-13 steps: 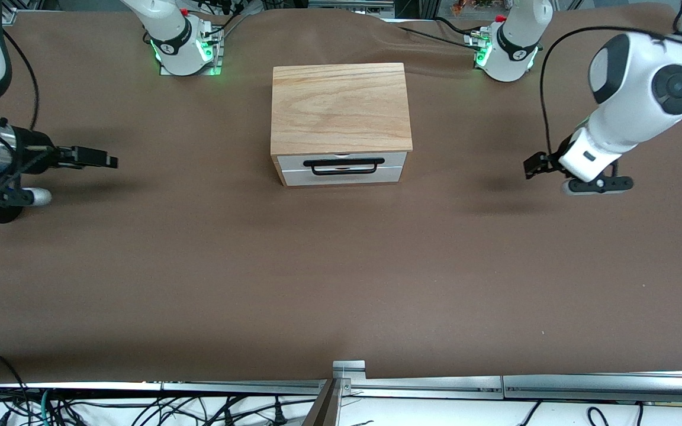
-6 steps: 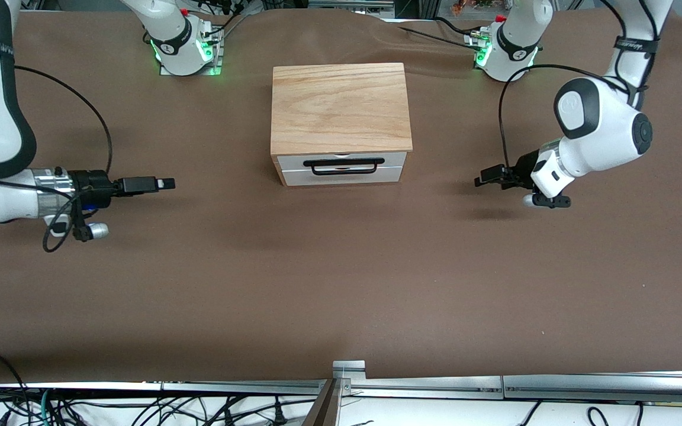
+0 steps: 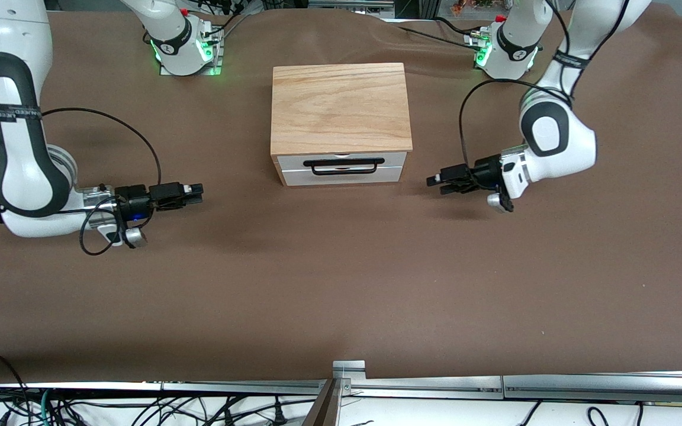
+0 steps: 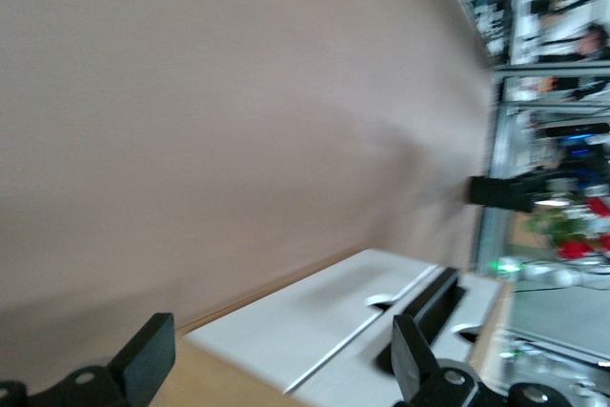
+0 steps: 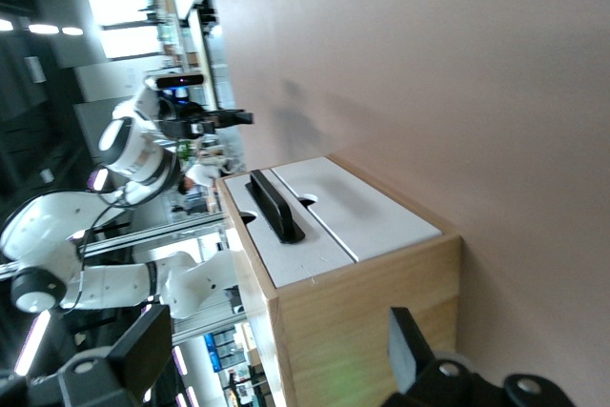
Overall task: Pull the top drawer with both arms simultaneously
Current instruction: 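Move the right gripper toward the drawer while the left gripper approaches, then close the right gripper on the handle while the left gripper grasps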
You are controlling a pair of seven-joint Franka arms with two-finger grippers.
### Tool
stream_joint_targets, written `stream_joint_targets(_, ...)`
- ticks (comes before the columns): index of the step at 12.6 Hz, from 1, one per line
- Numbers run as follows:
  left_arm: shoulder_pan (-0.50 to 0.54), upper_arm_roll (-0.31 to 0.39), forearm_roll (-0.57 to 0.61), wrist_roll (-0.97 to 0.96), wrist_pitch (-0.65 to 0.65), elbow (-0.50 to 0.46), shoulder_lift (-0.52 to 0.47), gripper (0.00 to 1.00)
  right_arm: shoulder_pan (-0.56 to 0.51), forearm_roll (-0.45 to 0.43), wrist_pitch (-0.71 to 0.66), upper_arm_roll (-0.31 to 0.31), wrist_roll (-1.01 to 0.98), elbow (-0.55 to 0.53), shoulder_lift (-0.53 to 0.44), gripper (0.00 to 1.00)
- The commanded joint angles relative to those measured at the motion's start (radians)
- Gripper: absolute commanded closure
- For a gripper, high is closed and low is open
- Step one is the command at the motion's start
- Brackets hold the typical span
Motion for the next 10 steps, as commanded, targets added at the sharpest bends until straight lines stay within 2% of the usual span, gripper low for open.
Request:
stream_joint_targets(1,0.014,-0.023,-0.206,0.234,-0.089,0.024,0.08,0.0,0.002,0.084,0.024,0.004,-0.096,-0.079,-0.024,0.0)
stream_joint_targets(2,0.012,-0.023,-0.26,0.297,-0.133,0.03,0.099,0.03,0.019,0.113,0.046,0.004,-0.15,-0.105,-0.022,0.0)
stream_joint_targets(4,0.009,-0.023,-0.341,0.362,-0.221,0.031,0.122,0.07,0.07,0.237,0.069,0.004,-0.243,-0.148,-0.007,0.0)
stream_joint_targets(6,-0.012,-0.026,-0.425,0.504,-0.278,0.03,0.172,0.13,0.14,0.34,0.121,0.004,-0.29,-0.169,-0.007,0.0)
stream_joint_targets(8,-0.024,-0.046,-0.47,0.624,-0.286,0.031,0.209,0.26,0.205,0.458,0.149,0.004,-0.362,-0.186,0.019,0.0)
stream_joint_targets(10,-0.034,-0.051,-0.475,0.699,-0.286,0.03,0.232,0.34,0.254,0.533,0.15,0.004,-0.409,-0.199,0.048,0.0)
